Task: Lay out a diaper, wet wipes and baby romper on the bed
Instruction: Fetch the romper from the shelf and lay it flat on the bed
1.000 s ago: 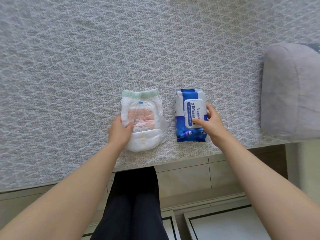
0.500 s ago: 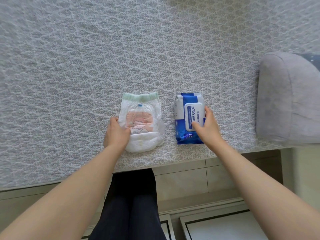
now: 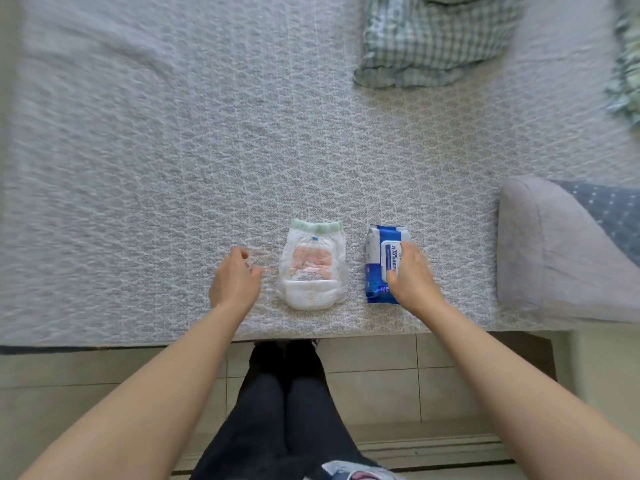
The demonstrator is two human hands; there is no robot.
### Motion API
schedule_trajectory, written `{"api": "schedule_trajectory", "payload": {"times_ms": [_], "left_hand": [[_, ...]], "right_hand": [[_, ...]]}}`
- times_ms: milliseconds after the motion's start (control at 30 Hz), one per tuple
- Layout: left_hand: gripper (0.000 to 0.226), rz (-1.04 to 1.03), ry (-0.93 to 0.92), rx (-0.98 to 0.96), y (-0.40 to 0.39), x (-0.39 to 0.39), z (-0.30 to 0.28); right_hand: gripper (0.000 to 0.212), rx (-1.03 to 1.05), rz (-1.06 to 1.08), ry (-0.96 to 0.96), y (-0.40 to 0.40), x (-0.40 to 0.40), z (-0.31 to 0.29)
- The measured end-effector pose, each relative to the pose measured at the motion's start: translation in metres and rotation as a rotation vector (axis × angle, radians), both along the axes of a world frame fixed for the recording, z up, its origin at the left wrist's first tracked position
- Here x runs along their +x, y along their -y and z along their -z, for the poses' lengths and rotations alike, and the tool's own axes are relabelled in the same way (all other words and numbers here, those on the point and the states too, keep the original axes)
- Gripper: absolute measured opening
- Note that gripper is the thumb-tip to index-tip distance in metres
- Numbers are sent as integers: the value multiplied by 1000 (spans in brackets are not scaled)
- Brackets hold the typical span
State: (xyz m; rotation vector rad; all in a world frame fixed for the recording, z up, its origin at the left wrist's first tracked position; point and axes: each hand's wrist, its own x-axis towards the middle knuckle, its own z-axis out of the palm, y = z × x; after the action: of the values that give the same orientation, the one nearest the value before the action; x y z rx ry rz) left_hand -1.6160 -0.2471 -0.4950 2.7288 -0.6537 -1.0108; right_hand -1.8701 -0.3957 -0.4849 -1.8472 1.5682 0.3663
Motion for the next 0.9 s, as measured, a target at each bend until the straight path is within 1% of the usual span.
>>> {"api": "schedule_trajectory", "payload": {"times_ms": [100,133,300,433,567,700,900], "left_hand": [[31,1,12,-35,-20,3,-31],[31,-2,17,-55,-27,4,-40],[34,-5,56,-143,-66,7,-76],[39,21,106,-199,-99,11,-99],[42,1,135,-238,-140,18,-108],[39,-59,157,-261,-188,26,-109],[35,-177,257,-233,-274,59,-117]], "right_hand": [[36,-25,-74,-4,-15,13,-26],[35,-35,-113,5,-21,18,-34],[47,-25,-280,74,-55,46,-72],[57,-57,-454,90,-84,74,-97],[53,-88,-561,140,-112,107,-115],[55,-108,-727,132,-144,143,-132],[52,-224,-962,162,-207,201,-143]]}}
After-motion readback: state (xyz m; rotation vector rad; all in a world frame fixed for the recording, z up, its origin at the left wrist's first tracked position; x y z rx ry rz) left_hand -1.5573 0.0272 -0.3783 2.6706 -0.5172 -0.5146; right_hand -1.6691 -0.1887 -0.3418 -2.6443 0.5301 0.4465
